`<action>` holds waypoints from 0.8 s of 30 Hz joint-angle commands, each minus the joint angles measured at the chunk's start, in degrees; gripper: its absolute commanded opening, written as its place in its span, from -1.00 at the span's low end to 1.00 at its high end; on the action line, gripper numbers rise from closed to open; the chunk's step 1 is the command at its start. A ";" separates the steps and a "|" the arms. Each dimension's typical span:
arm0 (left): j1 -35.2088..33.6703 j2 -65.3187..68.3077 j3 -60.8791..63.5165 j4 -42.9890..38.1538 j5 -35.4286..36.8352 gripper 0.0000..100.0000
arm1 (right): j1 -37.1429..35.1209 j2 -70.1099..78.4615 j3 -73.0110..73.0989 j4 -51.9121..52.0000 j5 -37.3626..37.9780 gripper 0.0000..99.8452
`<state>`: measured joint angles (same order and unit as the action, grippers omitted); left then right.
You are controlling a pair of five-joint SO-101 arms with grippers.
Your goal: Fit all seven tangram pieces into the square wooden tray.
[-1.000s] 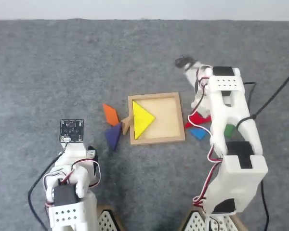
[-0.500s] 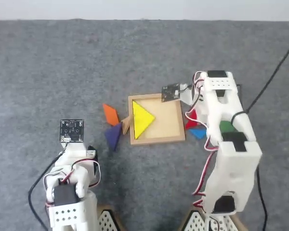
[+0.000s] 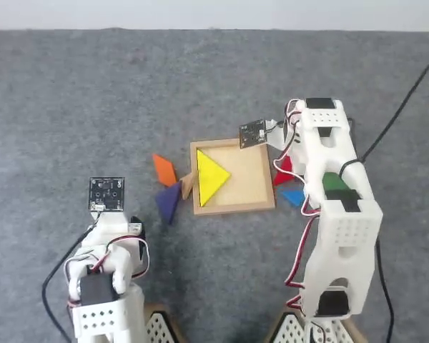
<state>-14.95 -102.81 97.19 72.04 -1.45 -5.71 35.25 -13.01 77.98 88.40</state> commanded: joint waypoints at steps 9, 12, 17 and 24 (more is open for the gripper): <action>-0.35 -1.14 -0.75 0.18 -0.09 -0.81 | -3.65 0.66 -3.34 -1.71 4.57 -0.17; -0.35 -1.14 -0.75 0.18 -0.09 -0.81 | -3.82 2.33 -3.69 -1.71 4.57 -0.19; -0.35 -1.14 -0.75 0.18 -0.09 -0.81 | -1.71 5.05 -3.69 -1.89 6.33 -0.19; -0.35 -1.14 -0.75 0.18 -0.09 -0.81 | -0.13 7.87 -3.69 -3.56 6.33 -0.19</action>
<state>-14.95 -102.81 97.19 72.04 -1.45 -6.86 40.26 -15.21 77.01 93.93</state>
